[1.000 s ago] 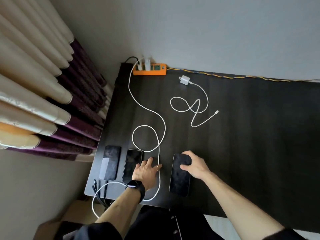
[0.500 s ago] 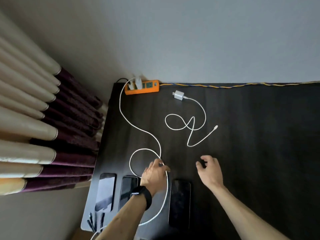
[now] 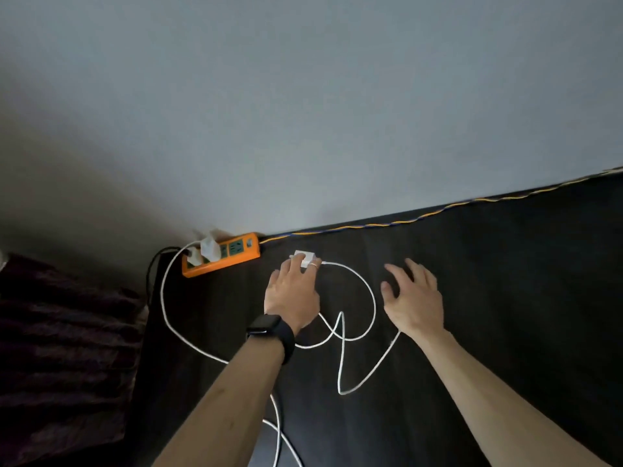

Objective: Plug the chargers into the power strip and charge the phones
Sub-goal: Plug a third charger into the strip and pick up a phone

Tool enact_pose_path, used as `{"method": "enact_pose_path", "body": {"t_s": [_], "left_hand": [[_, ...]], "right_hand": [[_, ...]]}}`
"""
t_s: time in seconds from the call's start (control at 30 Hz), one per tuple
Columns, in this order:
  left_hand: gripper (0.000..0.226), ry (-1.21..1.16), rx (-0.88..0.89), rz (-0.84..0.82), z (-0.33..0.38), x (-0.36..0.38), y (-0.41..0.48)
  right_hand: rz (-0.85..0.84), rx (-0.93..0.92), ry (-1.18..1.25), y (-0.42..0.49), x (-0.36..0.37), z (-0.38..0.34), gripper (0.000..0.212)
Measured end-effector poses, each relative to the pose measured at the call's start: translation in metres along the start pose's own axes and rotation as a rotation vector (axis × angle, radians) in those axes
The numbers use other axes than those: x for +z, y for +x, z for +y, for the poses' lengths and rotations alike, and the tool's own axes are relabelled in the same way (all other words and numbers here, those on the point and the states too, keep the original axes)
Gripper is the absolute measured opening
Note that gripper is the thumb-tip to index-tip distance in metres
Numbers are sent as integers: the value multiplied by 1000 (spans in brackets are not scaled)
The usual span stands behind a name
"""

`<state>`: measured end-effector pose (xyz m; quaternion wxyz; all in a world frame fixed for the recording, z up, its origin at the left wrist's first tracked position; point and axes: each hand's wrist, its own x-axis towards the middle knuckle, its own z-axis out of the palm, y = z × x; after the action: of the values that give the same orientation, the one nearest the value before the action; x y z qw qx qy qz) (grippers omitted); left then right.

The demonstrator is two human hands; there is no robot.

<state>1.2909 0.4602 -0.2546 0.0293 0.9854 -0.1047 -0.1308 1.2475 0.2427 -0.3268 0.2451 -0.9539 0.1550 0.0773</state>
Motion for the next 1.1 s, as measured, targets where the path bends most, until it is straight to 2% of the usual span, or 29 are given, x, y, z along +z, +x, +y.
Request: {"method": "enact_pose_path", "body": {"t_s": [0.1, 0.17, 0.3, 0.4, 0.47, 0.53, 0.6, 0.67, 0.8, 0.83, 0.9, 0.97, 1.03, 1.1], "left_hand": [[74, 103, 35, 9, -7, 19, 32], [76, 178, 62, 20, -14, 28, 49], [56, 233, 117, 86, -29, 42, 66], [42, 14, 96, 142, -45, 53, 61], [42, -339, -22, 123, -55, 52, 51], [46, -700, -176, 39, -65, 49, 39], [42, -830, -216, -45, -79, 46, 26], [40, -940, -200, -123, -93, 43, 12], [38, -1063, -134, -263, -108, 22, -10], [37, -1067, -123, -280, -112, 15, -15], [33, -1077, -120, -317, -116, 4, -20], [31, -1099, -141, -337, -124, -4, -26], [34, -1095, -151, -319, -131, -6, -31], [47, -990, -145, -273, -134, -4, -35]], "right_hand": [[-43, -147, -153, 38, 17, 6, 46], [33, -159, -168, 49, 27, 10, 45], [217, -152, -233, 48, 47, 13, 47], [241, -139, -204, 50, 48, 11, 46], [215, -112, -189, 50, 47, 9, 43], [134, -59, -179, 52, 40, 5, 41], [-12, 3, -139, 58, 19, -14, 39], [-215, 32, -51, 57, -7, -44, 47], [-489, -43, 481, 28, -21, -105, 66], [-562, -28, 610, 21, -19, -120, 63], [-687, -6, 745, 8, -13, -145, 43], [-683, -68, 712, -1, -2, -162, 21], [-689, -96, 702, -8, 13, -168, 10], [-688, -29, 774, -11, 20, -171, 5]]}}
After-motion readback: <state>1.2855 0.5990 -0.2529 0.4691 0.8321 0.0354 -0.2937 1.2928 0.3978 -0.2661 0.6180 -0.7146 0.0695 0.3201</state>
